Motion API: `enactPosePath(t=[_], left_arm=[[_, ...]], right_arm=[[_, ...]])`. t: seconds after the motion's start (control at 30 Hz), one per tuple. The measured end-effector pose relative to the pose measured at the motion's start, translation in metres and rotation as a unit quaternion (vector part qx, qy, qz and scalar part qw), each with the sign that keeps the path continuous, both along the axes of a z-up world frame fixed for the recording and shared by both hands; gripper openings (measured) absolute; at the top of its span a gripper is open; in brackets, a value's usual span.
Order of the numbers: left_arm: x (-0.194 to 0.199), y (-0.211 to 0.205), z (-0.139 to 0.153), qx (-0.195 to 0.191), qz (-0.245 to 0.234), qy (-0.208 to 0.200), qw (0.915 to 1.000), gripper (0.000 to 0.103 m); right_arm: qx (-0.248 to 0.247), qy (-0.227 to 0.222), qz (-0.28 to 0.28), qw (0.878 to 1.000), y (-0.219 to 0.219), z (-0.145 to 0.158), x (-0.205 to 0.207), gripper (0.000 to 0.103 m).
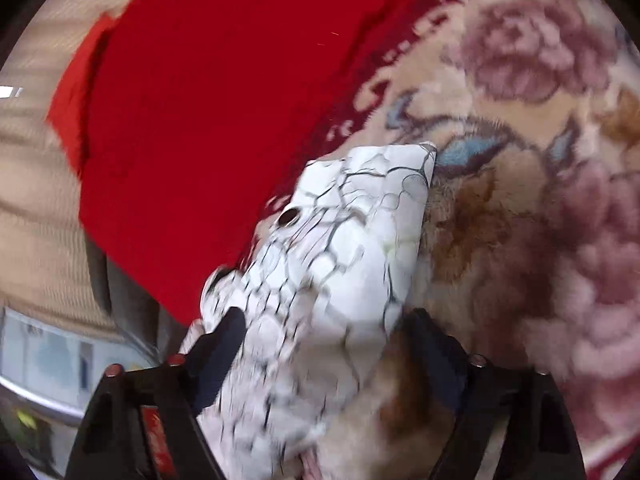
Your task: Fold large clothes
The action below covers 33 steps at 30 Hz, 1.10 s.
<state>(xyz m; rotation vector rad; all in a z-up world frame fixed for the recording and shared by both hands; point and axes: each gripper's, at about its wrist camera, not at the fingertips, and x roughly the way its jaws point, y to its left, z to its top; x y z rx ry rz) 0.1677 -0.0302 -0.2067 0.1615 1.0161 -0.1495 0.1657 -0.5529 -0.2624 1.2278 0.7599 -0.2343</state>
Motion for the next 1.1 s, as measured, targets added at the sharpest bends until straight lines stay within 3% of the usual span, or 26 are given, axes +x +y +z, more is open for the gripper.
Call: enactPosePath(t=[0.07, 0.13, 0.2, 0.3, 0.4, 0.57, 0.67, 0.83, 0.93, 1.0, 1.03, 1.1], left_arm=[[0.003, 0.002, -0.006, 0.002, 0.005, 0.011, 0.9999, 0.103], [0.005, 0.005, -0.011, 0.0, 0.01, 0.02, 0.9998, 0.103], [0.006, 0.01, -0.016, -0.002, 0.016, 0.028, 0.9995, 0.103], [0.003, 0.017, -0.015, -0.003, 0.02, 0.026, 0.9995, 0.103], [0.002, 0.03, -0.008, -0.014, 0.03, 0.018, 0.9993, 0.103], [0.002, 0.062, 0.013, -0.038, 0.059, -0.01, 0.9974, 0.103], [-0.001, 0.084, 0.021, -0.056, 0.077, -0.016, 0.9953, 0.103], [-0.007, 0.12, 0.024, -0.086, 0.12, -0.022, 0.9889, 0.103], [-0.011, 0.138, 0.023, -0.106, 0.145, -0.027, 0.9833, 0.103], [-0.012, 0.151, 0.021, -0.126, 0.163, -0.025, 0.9783, 0.103], [-0.011, 0.156, 0.019, -0.135, 0.169, -0.022, 0.976, 0.103], [-0.008, 0.163, 0.015, -0.154, 0.179, -0.016, 0.9716, 0.103]], right_arm=[[-0.015, -0.007, -0.007, 1.0, 0.0, 0.004, 0.007, 0.077], [-0.037, 0.007, 0.009, 0.999, 0.003, 0.008, 0.019, 0.025], [-0.049, 0.026, 0.011, 0.998, 0.007, 0.008, 0.027, 0.024], [-0.101, -0.006, 0.018, 0.995, 0.025, 0.037, 0.028, 0.017], [-0.168, -0.048, 0.044, 0.984, 0.062, 0.083, 0.032, 0.016], [-0.201, -0.13, 0.12, 0.964, 0.143, 0.141, 0.041, 0.016], [-0.218, -0.154, 0.189, 0.945, 0.21, 0.155, 0.053, 0.016], [-0.223, -0.146, 0.313, 0.912, 0.325, 0.135, 0.075, 0.02], [-0.216, -0.085, 0.395, 0.889, 0.382, 0.105, 0.083, 0.031], [-0.21, -0.046, 0.43, 0.877, 0.398, 0.088, 0.079, 0.039], [-0.2, -0.042, 0.437, 0.876, 0.398, 0.081, 0.078, 0.048], [-0.179, -0.057, 0.424, 0.886, 0.385, 0.079, 0.064, 0.067]])
